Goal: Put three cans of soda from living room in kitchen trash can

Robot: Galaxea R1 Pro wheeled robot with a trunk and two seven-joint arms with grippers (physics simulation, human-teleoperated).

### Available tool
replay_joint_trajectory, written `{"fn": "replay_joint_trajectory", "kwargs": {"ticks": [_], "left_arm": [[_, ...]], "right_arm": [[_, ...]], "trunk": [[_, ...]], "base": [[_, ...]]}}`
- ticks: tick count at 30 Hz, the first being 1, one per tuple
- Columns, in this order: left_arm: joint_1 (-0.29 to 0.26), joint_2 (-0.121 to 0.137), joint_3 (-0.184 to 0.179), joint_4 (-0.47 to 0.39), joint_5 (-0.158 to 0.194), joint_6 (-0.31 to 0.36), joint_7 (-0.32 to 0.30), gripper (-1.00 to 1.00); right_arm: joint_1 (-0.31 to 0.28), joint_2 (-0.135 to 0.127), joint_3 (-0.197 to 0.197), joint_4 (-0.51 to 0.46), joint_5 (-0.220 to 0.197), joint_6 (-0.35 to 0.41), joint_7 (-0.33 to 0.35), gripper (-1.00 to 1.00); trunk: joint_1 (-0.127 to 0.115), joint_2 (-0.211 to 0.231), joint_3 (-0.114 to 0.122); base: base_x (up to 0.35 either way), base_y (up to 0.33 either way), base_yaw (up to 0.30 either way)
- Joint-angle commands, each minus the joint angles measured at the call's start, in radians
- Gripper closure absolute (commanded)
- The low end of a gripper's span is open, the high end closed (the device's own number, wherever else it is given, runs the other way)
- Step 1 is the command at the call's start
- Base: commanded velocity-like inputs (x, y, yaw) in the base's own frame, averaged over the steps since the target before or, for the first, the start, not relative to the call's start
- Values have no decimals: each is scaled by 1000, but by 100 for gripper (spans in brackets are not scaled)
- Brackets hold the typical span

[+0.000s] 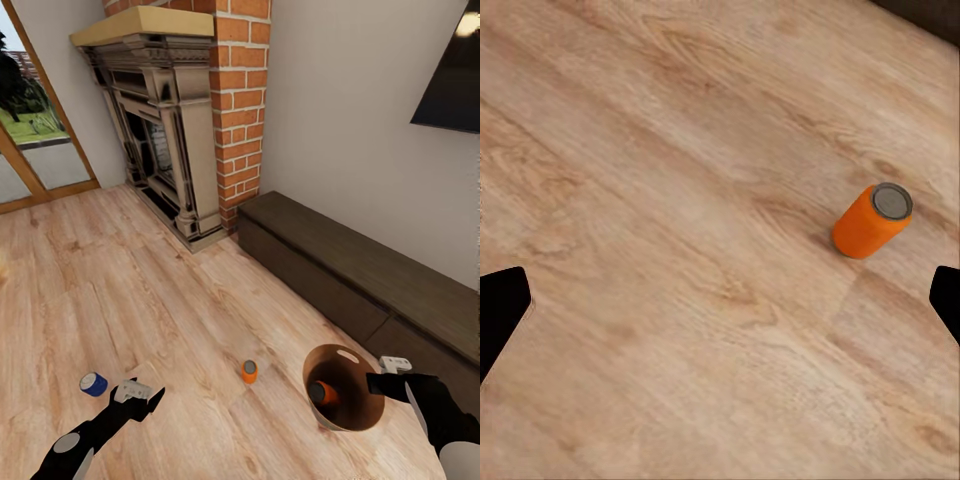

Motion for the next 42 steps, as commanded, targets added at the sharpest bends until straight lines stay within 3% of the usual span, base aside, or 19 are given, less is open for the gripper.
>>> {"fn": "replay_joint_trajectory", "kwargs": {"ticks": [1, 10, 31, 42], "left_arm": [[0, 0, 0, 0, 0, 0, 1, -100], [0, 0, -1, 0, -3, -1, 4, -100], [0, 0, -9, 0, -3, -2, 5, -100], [0, 1, -9, 0, -2, -2, 4, -100]], "right_arm": [[0, 0, 0, 0, -11, 3, 4, 100], [0, 1, -1, 0, -11, 3, 4, 100], [0, 5, 1, 0, -9, 2, 3, 100], [0, 5, 2, 1, -8, 2, -1, 100]], "trunk": [[0, 0, 0], [0, 0, 2], [0, 0, 15], [0, 0, 23]], "base": [[27, 310, -248], [64, 95, -250], [20, -231, -241], [134, -137, -90]]}}
